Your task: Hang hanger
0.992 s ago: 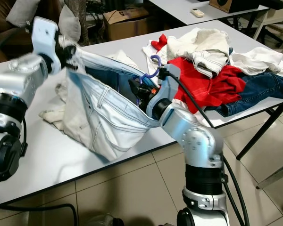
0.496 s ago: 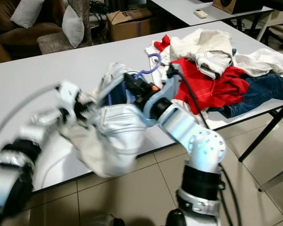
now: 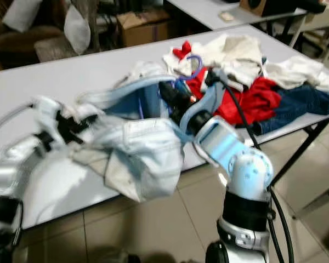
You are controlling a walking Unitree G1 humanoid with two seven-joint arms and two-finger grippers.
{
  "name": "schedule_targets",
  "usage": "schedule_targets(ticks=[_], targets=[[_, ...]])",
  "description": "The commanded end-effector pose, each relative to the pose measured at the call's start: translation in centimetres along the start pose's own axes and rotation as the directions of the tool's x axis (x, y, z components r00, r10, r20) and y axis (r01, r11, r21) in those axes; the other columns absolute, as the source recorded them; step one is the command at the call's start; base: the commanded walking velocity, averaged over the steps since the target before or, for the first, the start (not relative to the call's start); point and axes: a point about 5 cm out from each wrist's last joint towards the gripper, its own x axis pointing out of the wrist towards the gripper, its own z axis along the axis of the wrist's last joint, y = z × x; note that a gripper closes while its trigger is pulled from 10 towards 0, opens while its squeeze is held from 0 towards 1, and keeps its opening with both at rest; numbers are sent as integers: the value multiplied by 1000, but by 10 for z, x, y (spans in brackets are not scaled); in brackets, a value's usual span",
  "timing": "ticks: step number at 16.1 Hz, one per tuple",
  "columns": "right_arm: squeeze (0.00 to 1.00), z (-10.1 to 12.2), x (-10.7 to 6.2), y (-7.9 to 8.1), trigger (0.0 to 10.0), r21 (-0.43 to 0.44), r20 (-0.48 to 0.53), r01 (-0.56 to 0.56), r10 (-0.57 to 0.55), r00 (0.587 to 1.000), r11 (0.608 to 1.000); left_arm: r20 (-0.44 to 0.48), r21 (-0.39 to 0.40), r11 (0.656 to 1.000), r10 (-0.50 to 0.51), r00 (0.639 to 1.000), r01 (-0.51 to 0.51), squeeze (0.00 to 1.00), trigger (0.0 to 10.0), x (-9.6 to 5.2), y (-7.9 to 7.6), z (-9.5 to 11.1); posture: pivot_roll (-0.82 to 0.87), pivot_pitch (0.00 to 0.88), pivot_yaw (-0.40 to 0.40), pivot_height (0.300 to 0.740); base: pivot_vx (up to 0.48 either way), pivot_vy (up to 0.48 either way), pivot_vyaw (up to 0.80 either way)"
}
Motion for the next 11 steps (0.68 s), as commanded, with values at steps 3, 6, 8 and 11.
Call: schedule_targets(ticks=[3,6,8,11], targets=[[0,0,-2,-7,10000,9,6,25,-25,1000,1000,83,-96,995,-6,996,14,1000,10000,-14,0,22,-28,25,32,740,0,0,0],[0,2,-2,-4,10000,-1,32,14,-14,999,1000,27,-163,986,-17,1000,21,1000,10000,-29,-4,16,-31,29,34,740,0,0,0],[0,1,-3,-5,10000,-6,17,26,-26,1000,1000,43,-273,962,-20,999,31,1000,10000,-32,-2,22,-28,32,29,740,0,0,0],[0,1,-3,-7,10000,-31,9,34,-33,999,999,17,-456,890,-12,1000,18,1000,10000,-24,-1,29,-26,33,28,740,0,0,0]])
